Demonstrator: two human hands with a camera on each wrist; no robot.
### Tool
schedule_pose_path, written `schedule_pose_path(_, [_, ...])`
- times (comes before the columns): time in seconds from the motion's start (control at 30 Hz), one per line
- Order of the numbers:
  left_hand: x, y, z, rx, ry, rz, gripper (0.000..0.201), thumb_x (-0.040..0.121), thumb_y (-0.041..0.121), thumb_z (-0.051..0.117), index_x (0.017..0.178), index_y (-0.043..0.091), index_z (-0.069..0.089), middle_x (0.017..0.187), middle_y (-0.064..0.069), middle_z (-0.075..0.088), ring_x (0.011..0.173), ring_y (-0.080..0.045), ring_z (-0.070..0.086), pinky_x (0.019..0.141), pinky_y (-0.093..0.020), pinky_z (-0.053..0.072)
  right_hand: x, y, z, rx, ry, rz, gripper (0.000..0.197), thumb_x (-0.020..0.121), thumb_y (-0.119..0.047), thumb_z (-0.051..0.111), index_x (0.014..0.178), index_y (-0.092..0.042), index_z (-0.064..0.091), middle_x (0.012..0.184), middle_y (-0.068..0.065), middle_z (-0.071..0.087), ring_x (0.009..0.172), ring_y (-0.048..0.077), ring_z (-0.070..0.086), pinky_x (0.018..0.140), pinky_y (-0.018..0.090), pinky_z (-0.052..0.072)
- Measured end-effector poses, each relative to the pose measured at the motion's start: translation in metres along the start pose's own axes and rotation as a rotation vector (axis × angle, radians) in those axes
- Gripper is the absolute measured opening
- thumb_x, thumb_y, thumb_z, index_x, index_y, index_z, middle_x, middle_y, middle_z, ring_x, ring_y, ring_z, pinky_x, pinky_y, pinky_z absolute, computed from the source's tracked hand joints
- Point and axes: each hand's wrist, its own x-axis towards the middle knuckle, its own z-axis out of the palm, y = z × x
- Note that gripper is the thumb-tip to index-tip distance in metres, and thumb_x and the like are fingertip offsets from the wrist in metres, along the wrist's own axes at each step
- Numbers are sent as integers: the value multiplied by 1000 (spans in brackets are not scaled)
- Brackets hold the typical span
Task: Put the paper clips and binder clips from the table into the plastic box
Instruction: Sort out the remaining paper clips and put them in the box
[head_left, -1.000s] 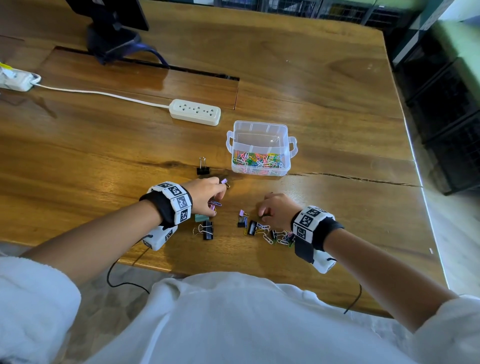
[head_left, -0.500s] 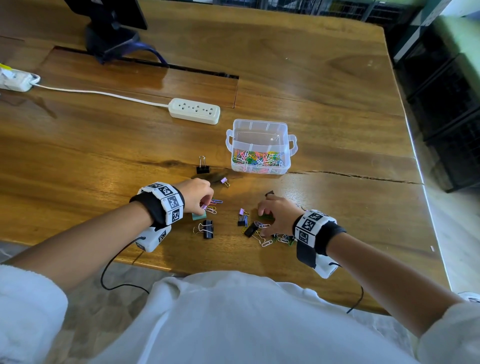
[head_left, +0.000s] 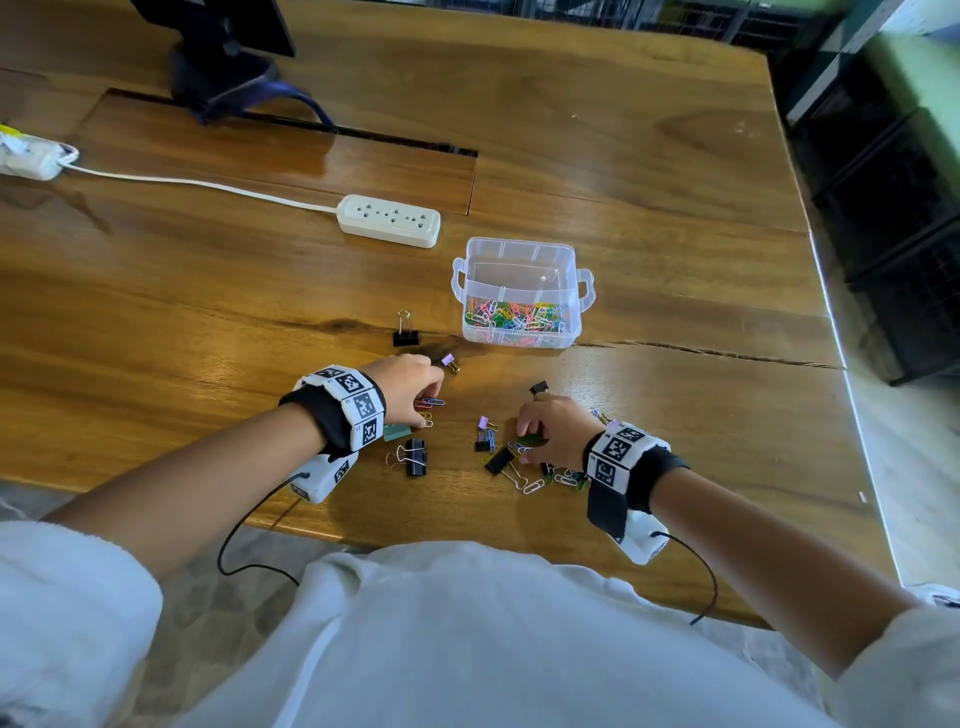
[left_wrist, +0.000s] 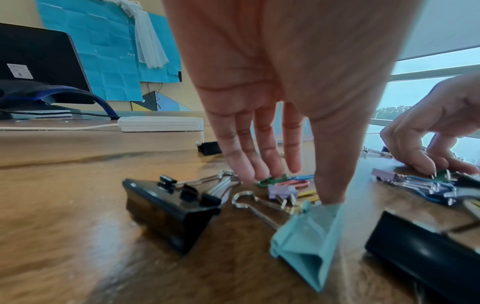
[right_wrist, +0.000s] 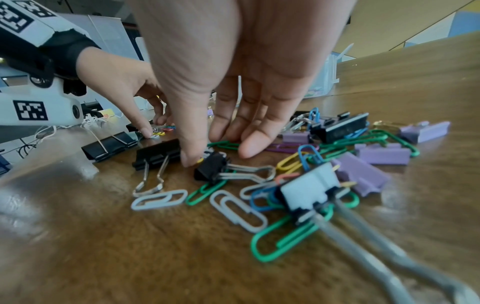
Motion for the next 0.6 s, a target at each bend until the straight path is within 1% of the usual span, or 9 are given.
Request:
schedule_pose_path(0.03, [1, 0, 0, 0, -1, 0, 32, 80, 29, 70, 105, 16, 55, 102, 0, 52, 86, -13, 46, 69, -24, 39, 0, 0, 1, 7, 7, -3, 28, 76, -31, 72, 98, -17, 63, 91, -7, 48, 77, 6, 44, 72, 21, 38])
schedule_pose_path(0.1, [1, 1, 0, 9, -7, 4, 34, 79, 30, 71, 107, 16, 55, 107, -1, 53, 87, -13, 47, 70, -23, 40, 0, -1, 2, 15, 13, 2, 21, 80, -27, 69, 98, -16, 64, 91, -7, 49, 77, 6, 44, 73, 19, 37])
schedule_pose_path(0.23, [0, 2, 0, -5, -16, -5, 44, 73, 35, 76, 107, 17, 55, 101, 3, 49, 87, -12, 48, 69, -23, 41, 1, -3, 1, 21, 17, 13, 18, 82, -23, 67, 98, -16, 64, 90, -8, 50, 77, 7, 46, 72, 19, 38])
schedule_pose_path(0.37, [-1, 0, 0, -43, -13, -27, 48, 70, 37, 79, 106, 15, 57, 103, 1, 51, 95, -16, 53, 76, -27, 47, 1, -2, 2, 11, 29, 17, 20, 83, -20, 66, 102, -16, 63, 94, -4, 54, 78, 7, 46, 73, 20, 40])
schedule_pose_path(0.43, [-1, 0, 0, -31, -4, -29, 45, 72, 35, 78, 106, 14, 57, 101, 1, 50, 90, -14, 50, 73, -25, 45, 1, -2, 3, -9, 29, -1, 21, 84, -19, 65, 105, -15, 63, 101, 0, 58, 80, 7, 46, 75, 20, 42])
schedule_pose_path(0.5, [-1, 1, 0, -13, 4, -28, 38, 76, 32, 74, 105, 14, 57, 103, 0, 52, 86, -13, 46, 71, -23, 41, 0, -3, 2, -27, 20, -18, 21, 85, -18, 63, 105, -15, 63, 105, 0, 59, 82, 7, 46, 76, 19, 40])
schedule_pose_path(0.6, [1, 2, -2, -7, 13, -13, 24, 84, 24, 66, 103, 12, 59, 107, -4, 58, 85, -14, 47, 73, -25, 40, 4, -5, 1, -57, -18, -15, 20, 86, -19, 62, 105, -15, 63, 107, 1, 61, 91, 13, 54, 76, 20, 41])
